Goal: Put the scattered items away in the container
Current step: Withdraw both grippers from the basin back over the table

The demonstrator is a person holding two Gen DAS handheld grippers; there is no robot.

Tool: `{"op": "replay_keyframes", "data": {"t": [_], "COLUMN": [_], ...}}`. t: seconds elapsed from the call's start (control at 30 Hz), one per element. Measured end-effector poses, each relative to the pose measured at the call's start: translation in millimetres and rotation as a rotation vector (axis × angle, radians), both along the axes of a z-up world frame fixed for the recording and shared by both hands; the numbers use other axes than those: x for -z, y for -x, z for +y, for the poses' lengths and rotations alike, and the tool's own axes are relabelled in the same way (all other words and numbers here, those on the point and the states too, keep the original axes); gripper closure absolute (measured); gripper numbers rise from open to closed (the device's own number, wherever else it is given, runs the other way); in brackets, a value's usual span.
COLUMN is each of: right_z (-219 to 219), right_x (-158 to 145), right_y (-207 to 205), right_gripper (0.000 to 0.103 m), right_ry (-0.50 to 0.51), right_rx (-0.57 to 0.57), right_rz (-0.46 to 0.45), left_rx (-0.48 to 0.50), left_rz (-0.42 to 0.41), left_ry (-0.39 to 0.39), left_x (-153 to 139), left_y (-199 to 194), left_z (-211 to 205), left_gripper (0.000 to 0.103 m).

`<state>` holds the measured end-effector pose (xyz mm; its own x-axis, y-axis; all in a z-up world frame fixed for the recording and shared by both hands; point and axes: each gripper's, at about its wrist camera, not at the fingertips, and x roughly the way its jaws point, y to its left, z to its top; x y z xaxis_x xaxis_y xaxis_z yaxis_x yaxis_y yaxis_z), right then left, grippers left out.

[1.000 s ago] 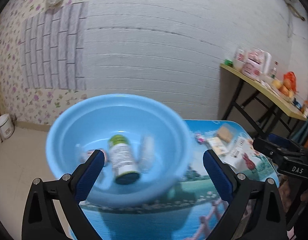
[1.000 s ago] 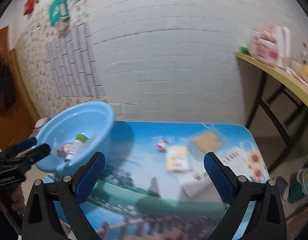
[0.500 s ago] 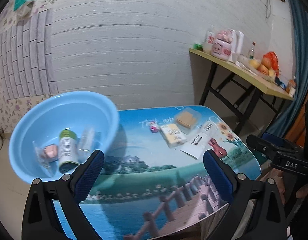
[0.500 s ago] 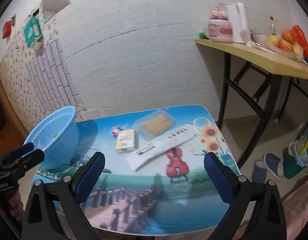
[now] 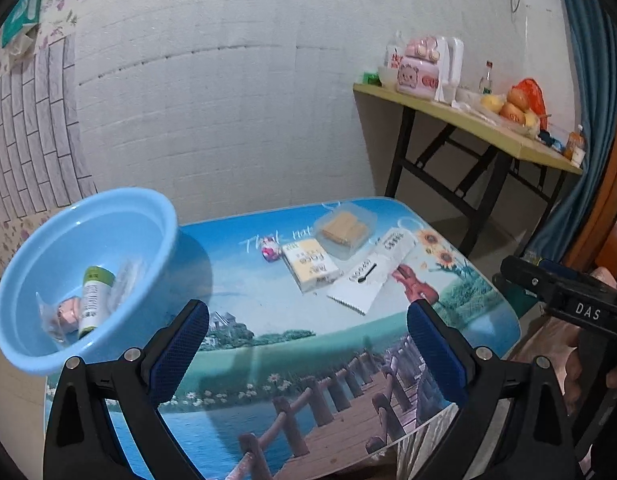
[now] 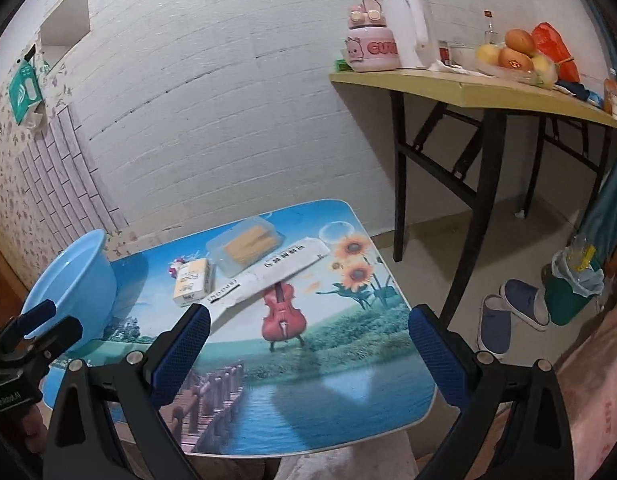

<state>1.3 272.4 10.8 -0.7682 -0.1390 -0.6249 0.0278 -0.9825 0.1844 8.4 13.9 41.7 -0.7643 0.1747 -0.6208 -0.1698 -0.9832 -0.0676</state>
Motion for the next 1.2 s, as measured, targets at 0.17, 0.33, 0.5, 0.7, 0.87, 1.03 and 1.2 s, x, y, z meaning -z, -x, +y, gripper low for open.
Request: {"op": "replay_keyframes", "data": {"t": [0.17,0.33,0.5,0.7,0.87,1.03,1.2], "right_z": [-3.2,-4.2,-2.1,-0.2,7.7,5.7,-1.0], "right_x": [3.1,12.4,7.7,18.7,22.7,26.5,33.1], "right_y": [2.3,4.1,2.6,6.3,12.0,18.9,32.3], "right_gripper": [0.003,0.003,0.003,0.003,0.003,0.003,0.003], "right_ry": [-0.01,-0.027,-0.024,-0.049,-0.052,-0.056,-0.06], "right_rx": [-0.011,-0.009,-0.015,-0.052,-0.026,-0.043,-0.062], "right_rz": [-0.008,-0.001,0.02,-0.043,-0.05,-0.055,-0.069], "left_rx": [0.014,-0.018,0.0,0.038,0.059,0.028,-0.07], "left_rz": [0.014,-0.025,-0.009,-0.039,-0.054,-0.08,-0.115], "left_ry": [-0.011,0.028,0.013,0.036,0.05,0.031,-0.019], "left_x": [-0.8,14.2,12.8,28.7,36.6,40.8,47.4], "left_y": [0.5,7.4,5.3,7.5,15.7,30.9,51.2], "left_z": [3.4,5.8,8.3,14.8,20.3,18.5,9.9], "left_gripper": [0.003,0.003,0.003,0.003,0.003,0.003,0.003]}}
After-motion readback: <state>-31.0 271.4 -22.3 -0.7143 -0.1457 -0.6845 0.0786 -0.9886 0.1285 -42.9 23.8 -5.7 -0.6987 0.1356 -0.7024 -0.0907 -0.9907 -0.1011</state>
